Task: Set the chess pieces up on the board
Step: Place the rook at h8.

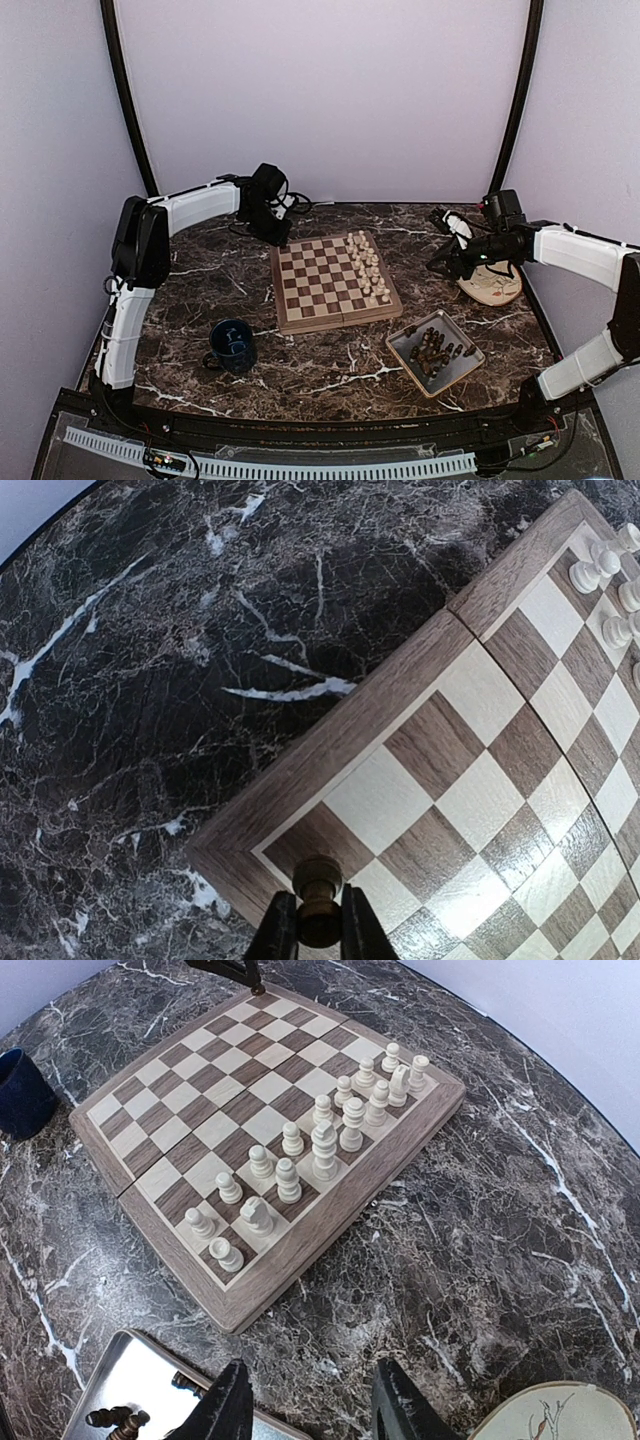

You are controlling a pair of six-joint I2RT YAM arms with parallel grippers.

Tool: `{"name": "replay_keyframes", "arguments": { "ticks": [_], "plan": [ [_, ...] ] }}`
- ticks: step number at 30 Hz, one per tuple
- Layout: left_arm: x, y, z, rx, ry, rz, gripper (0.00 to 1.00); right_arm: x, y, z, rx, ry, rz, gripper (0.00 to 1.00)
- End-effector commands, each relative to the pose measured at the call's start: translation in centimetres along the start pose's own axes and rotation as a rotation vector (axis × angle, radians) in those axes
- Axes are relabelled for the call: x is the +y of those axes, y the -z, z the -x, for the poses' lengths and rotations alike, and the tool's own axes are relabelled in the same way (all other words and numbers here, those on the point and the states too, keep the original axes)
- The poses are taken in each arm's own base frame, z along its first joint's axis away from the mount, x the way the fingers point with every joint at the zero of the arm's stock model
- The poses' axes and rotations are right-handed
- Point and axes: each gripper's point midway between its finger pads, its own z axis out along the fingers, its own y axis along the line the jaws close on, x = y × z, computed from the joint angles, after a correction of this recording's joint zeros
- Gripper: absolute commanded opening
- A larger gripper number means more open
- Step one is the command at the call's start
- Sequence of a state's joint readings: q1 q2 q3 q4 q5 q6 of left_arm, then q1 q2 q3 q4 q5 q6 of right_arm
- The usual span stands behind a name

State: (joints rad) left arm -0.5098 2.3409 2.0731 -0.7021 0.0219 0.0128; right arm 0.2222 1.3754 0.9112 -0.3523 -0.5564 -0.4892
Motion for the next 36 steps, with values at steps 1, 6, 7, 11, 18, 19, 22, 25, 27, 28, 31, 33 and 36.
{"name": "replay_keyframes", "arguments": {
  "ticks": [1,6,7,11,18,19,22,25,27,28,31,33,36],
  "plan": [
    [-0.3,0.6,0.9,-0.025,0.004,-0.013,0.02,-0.3,0.0,0.6,-0.011,0.018,-0.006,0.41],
    [-0.4,0.0,0.6,-0.014,0.005,-0.017,0.02,-0.3,-0.1,0.5,-0.008,0.017,-0.004,0.41],
    [-0.3,0.0,0.5,-0.013,0.005,-0.017,0.02,-0.2,-0.1,0.5,-0.007,0.017,-0.003,0.41],
    [-0.4,-0.4,0.3,-0.005,0.005,-0.02,0.02,-0.2,-0.2,0.4,-0.005,0.016,-0.003,0.41],
    [-0.3,-0.9,0.3,-0.007,0.001,-0.018,0.04,-0.3,-0.3,0.3,0.0,0.015,-0.001,0.41],
    [-0.4,-1.0,0.2,-0.003,0.001,-0.021,0.05,-0.3,-0.3,0.3,0.001,0.015,0.0,0.41],
    [-0.5,-1.4,-0.1,0.009,0.0,-0.026,0.14,-0.3,-0.3,0.3,0.002,0.012,0.0,0.41],
    [-0.5,-1.4,-0.2,0.017,0.004,-0.025,0.23,-0.3,-0.4,0.3,0.003,0.012,0.002,0.42],
    [-0.5,-1.4,-0.2,0.017,0.005,-0.028,0.27,-0.3,-0.4,0.2,0.004,0.013,0.004,0.42],
    [-0.6,-1.3,-0.1,0.014,0.005,-0.031,0.28,-0.3,-0.4,0.2,0.005,0.012,0.005,0.42],
    [-0.6,-0.6,0.7,-0.004,0.012,-0.033,0.31,-0.3,-0.4,0.2,0.005,0.011,0.006,0.42],
    [-0.5,0.2,1.3,-0.02,0.019,-0.023,0.32,-0.3,-0.4,0.2,0.006,0.009,0.005,0.42],
    [-0.3,2.5,2.8,-0.067,0.027,-0.011,0.36,-0.3,-0.4,0.1,0.008,0.01,0.005,0.42]
  ]
}}
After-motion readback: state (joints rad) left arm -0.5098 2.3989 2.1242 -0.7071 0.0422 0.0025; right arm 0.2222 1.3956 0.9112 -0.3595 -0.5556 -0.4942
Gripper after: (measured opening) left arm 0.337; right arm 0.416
